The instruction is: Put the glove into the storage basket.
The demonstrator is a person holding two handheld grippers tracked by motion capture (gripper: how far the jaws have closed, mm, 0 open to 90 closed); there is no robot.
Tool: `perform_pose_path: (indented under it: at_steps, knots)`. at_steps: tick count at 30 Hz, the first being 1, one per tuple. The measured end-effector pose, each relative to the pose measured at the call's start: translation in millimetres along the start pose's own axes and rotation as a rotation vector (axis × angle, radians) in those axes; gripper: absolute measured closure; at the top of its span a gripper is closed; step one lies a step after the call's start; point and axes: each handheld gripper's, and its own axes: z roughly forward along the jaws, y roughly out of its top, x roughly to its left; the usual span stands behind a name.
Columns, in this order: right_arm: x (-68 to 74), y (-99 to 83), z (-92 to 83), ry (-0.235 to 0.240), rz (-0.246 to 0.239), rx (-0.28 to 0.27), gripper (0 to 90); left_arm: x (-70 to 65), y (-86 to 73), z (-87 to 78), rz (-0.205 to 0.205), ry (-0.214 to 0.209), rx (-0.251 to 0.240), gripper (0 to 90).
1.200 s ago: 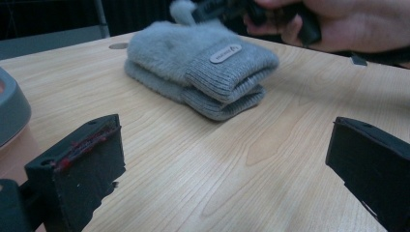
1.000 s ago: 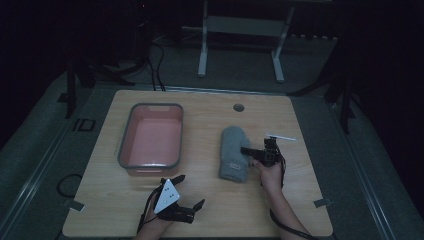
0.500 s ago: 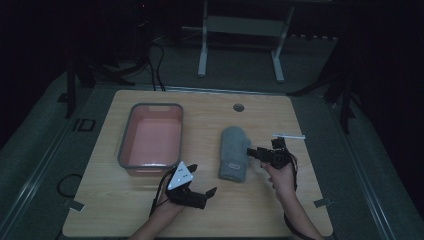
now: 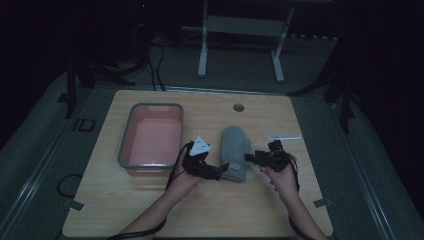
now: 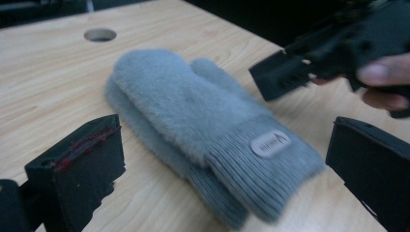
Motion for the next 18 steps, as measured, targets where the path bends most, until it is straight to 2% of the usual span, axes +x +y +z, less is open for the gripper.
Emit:
perform_pose_path:
  at_steps: [2, 5, 7, 9, 14, 18]
  knots:
    - [0.9, -0.4, 0.6, 0.026, -0.003, 0.003, 36.1, 3.6, 2.2, 8.9, -0.014, 0.009, 0.017, 0.3]
    - [2.4, -1.5, 2.2, 0.032, -0.023, 0.007, 36.1, 8.7, 4.1, 19.9, -0.035, 0.009, 0.041, 0.3]
    - [0.0, -1.7, 3.9, 0.042, -0.009, 0.008, 36.1, 10.1, 5.0, 26.4, -0.028, 0.014, 0.051, 0.3]
    - [-3.3, -2.0, 6.6, 0.048, -0.002, 0.01, 36.1, 12.9, 5.6, 32.9, -0.048, 0.014, 0.064, 0.3]
    - [-10.3, -7.0, 16.2, 0.085, 0.052, 0.021, 36.4, 22.9, 4.1, 46.7, -0.1, 0.0, 0.09, 0.3]
    - [-14.9, -6.9, 24.0, 0.103, 0.082, 0.025, 37.7, 26.7, -1.3, 58.7, -0.109, 0.01, 0.129, 4.8]
